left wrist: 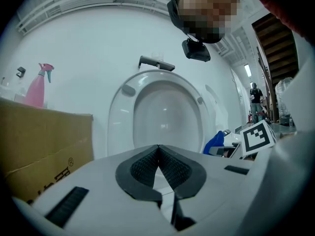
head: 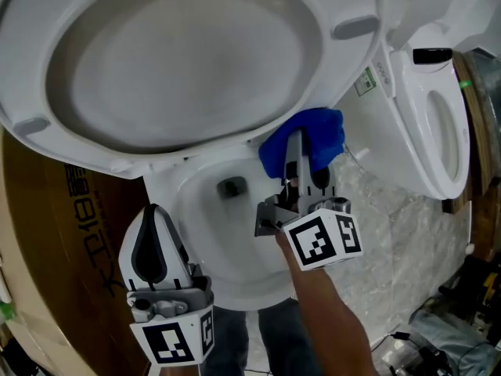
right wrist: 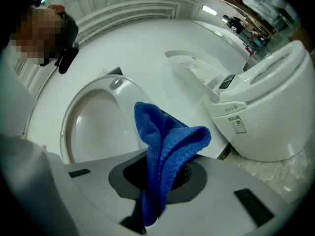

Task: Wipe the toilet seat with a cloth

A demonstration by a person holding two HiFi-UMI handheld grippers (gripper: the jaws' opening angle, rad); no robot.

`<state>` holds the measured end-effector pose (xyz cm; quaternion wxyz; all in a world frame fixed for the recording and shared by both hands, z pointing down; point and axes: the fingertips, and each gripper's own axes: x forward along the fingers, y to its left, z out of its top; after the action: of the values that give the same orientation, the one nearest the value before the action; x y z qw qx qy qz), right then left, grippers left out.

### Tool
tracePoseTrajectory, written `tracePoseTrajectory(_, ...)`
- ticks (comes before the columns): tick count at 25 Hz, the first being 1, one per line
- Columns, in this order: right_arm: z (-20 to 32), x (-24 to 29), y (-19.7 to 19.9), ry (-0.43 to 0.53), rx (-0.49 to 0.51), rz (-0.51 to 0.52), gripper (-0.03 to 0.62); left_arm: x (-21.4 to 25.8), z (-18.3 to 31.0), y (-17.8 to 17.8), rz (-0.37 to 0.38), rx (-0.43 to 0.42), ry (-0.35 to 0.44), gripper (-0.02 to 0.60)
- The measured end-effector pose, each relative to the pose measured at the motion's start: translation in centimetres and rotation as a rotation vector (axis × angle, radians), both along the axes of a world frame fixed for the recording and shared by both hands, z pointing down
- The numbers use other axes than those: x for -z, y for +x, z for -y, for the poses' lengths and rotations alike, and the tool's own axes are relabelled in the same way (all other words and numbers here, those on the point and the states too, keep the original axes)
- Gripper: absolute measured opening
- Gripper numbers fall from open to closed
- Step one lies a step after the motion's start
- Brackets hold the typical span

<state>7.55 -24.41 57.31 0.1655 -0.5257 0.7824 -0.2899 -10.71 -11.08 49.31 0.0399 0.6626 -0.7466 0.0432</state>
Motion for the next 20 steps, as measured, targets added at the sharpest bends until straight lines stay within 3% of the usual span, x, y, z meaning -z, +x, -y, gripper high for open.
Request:
tracePoseTrajectory(4,-0.7,-2.5,-1.3,-0.054,0.0,-0.28,0.066,-0.3,-0.6,-0.6,-0.002,0.005,-0.007,0.015)
tracePoseTrajectory(8,-0.9,-4.9,-3.3,-0.112,0.035,-0.447,0.066,-0.4,-1.0,-1.4,0.0,0.016,-0.008,0.015)
tracePoseTrajectory(12,-1.4,-5.6,-4.9,-0.118,0.064,-0.502,0.065,-0.4,-1.6,-2.4,0.002,0.027,-0.008,0.015)
tracePoseTrajectory(20,-3.4,-6.8,-9.3,-0.161,0.153,-0.495,0.066,-0.2,-3.0,-5.1,0.003,0.071,-0.007,0.015)
